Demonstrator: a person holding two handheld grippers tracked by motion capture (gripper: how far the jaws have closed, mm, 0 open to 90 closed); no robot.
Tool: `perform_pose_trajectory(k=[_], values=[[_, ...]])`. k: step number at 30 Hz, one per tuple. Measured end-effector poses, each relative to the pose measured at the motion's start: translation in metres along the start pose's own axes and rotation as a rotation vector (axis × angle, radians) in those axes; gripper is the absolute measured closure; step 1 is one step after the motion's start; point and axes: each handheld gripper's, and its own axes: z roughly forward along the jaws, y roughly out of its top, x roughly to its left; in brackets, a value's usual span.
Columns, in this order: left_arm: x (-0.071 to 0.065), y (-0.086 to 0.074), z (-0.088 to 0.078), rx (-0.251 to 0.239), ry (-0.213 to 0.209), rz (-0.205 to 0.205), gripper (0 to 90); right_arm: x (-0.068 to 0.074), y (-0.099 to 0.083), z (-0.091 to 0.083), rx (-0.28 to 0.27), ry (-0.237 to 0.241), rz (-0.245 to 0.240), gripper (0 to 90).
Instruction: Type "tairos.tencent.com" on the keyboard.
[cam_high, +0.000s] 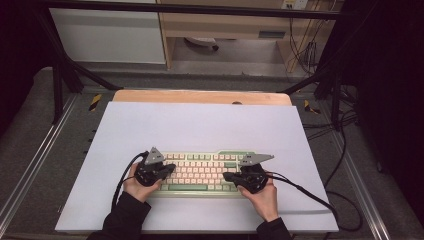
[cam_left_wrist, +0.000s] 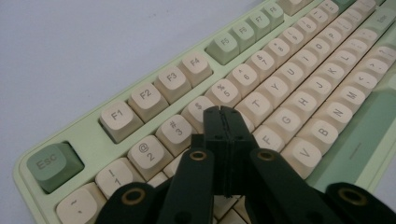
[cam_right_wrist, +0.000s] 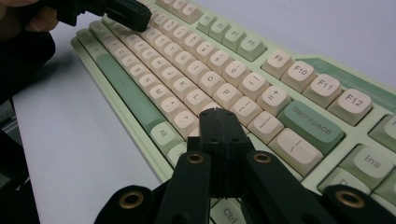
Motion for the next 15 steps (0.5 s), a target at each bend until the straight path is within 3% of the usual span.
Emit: perform_pose_trajectory(k=[15], values=[[-0.0007, 0.0005, -0.0091, -0.025, -0.013, -0.003, 89.7, -0.0002, 0.0008, -0.0013, -0.003, -0.001, -0.004, 90.0]])
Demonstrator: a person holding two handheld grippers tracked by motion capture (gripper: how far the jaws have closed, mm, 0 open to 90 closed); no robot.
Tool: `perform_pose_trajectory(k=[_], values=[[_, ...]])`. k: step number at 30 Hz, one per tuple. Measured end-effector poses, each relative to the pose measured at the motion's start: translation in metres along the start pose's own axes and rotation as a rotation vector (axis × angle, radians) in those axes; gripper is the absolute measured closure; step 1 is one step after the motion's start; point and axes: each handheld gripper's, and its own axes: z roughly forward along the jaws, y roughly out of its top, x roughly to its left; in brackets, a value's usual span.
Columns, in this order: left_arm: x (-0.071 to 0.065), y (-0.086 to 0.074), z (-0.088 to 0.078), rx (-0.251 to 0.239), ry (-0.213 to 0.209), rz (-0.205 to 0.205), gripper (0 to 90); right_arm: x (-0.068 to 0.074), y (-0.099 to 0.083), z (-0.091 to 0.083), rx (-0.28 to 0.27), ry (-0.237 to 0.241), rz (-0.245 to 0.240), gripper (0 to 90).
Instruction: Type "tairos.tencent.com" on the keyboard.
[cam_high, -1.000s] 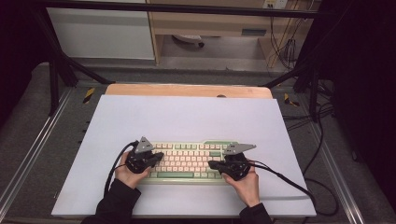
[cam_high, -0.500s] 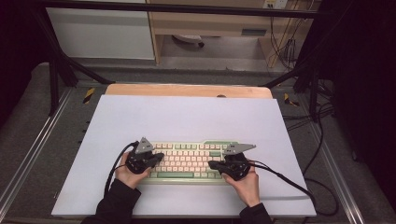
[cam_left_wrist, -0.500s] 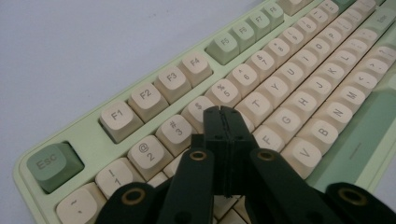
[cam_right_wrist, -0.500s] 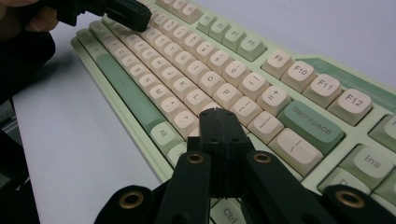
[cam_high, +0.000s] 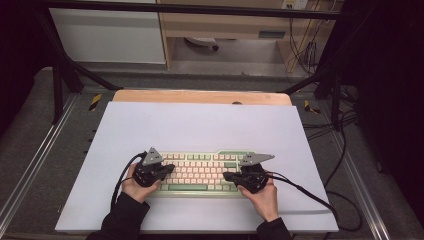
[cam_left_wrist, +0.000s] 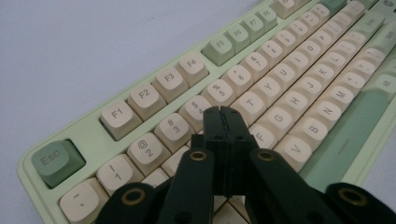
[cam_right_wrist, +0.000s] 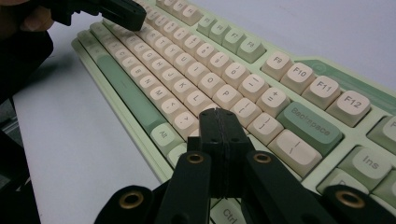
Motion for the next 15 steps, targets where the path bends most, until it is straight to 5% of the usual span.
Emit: perform_pose_trajectory(k=[15], values=[[-0.0014, -0.0022, -0.0097, -0.009, -0.015, 0.001, 89.7, 0.0058, 0.0025, 0.0075, 0.003, 0.015, -0.003, 90.0]])
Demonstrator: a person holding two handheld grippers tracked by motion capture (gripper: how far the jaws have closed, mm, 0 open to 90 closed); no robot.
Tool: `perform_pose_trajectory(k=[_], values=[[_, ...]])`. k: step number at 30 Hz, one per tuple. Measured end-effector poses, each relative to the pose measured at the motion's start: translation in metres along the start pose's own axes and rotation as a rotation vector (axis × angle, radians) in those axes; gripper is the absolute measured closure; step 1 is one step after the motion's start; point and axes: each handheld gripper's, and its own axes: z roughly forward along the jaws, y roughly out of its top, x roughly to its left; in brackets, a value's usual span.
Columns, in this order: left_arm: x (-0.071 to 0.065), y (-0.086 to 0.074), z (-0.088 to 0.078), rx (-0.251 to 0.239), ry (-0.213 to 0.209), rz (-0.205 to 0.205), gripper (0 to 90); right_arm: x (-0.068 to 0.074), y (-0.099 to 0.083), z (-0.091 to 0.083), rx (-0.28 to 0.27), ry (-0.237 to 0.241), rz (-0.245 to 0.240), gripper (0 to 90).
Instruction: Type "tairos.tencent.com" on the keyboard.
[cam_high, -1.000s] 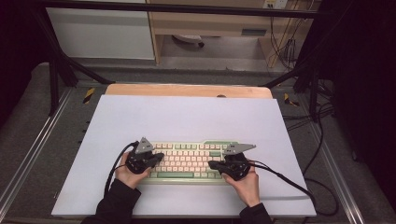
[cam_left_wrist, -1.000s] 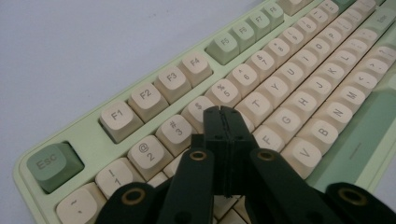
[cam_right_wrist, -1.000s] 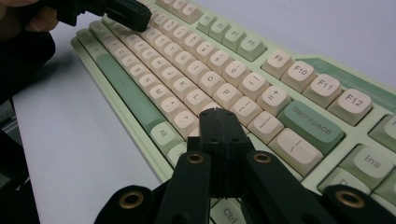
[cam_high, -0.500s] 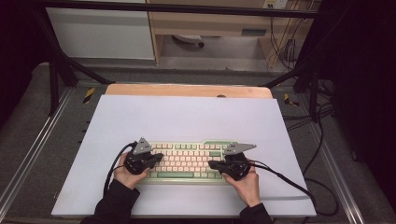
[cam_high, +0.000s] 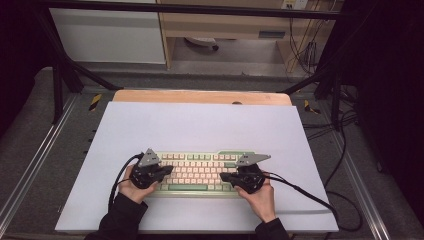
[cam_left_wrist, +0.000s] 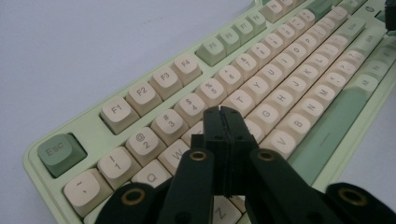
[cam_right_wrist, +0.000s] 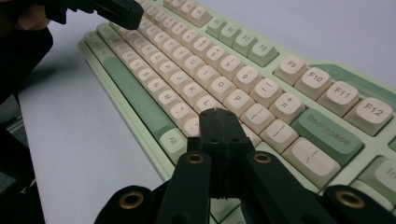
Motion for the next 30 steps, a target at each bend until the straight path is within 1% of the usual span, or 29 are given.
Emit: perform_pose_trajectory(k=[6, 8, 12, 15, 18, 20, 23, 26, 30], values=[[0.0, -0.001, -0.005, -0.007, -0.003, -0.004, 89.7, 0.007, 0.004, 0.009, 0.009, 0.016, -0.02, 90.0], [0.0, -0.001, -0.005, -0.006, -0.005, -0.005, 89.7, 0.01, 0.004, 0.013, 0.011, 0.025, -0.014, 90.0], [0.0, -0.003, -0.005, -0.002, -0.009, -0.004, 89.7, 0.015, 0.007, 0.019, 0.02, 0.037, -0.024, 90.0], [-0.001, -0.003, -0.005, -0.005, -0.012, -0.006, 89.7, 0.019, 0.01, 0.023, 0.02, 0.04, -0.036, 90.0], [-0.001, -0.004, -0.007, -0.005, -0.015, -0.006, 89.7, 0.022, 0.013, 0.025, 0.014, 0.046, -0.034, 90.0], [0.0, -0.004, -0.007, -0.005, -0.015, -0.008, 89.7, 0.025, 0.015, 0.027, 0.016, 0.042, -0.042, 90.0], [0.0, -0.005, -0.007, -0.005, -0.016, -0.01, 89.7, 0.029, 0.019, 0.031, 0.013, 0.053, -0.043, 90.0], [0.0, -0.005, -0.008, -0.007, -0.019, -0.011, 89.7, 0.031, 0.021, 0.036, 0.021, 0.05, -0.05, 90.0], [0.0, -0.005, -0.008, -0.007, -0.017, -0.012, 89.7, 0.034, 0.022, 0.043, 0.023, 0.052, -0.047, 90.0]])
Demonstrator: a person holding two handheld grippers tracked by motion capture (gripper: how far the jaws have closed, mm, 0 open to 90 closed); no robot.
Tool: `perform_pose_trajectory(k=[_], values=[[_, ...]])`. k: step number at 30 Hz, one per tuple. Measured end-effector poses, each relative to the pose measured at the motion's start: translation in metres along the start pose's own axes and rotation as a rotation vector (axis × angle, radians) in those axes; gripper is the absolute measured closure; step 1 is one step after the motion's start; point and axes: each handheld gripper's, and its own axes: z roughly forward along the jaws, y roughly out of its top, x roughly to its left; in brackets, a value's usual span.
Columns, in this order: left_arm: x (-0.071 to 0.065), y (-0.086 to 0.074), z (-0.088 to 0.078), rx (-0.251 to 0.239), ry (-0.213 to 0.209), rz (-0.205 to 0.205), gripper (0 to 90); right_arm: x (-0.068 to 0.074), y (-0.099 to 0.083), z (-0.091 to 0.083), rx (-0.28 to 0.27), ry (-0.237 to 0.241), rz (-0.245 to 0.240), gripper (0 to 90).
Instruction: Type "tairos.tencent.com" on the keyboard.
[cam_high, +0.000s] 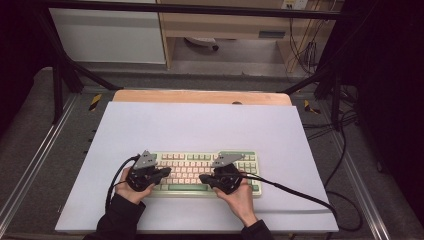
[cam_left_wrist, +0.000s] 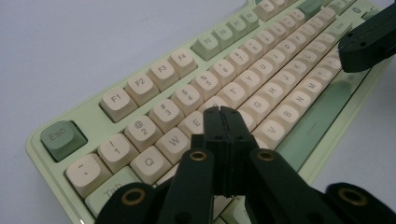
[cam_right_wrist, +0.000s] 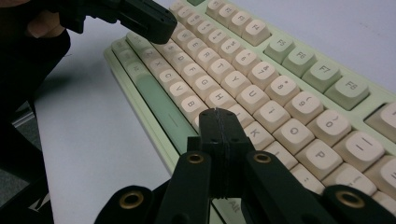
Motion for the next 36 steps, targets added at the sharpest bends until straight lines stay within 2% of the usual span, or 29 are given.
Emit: perform_pose_trajectory(k=[15, 36], values=[[0.002, -0.001, -0.001, -0.002, 0.0, -0.004, 89.7, 0.004, 0.003, 0.024, 0.02, 0.006, 0.004, 90.0], [0.003, 0.0, -0.001, 0.0, 0.001, -0.004, 89.7, 0.006, 0.002, 0.033, 0.041, 0.007, -0.012, 90.0]])
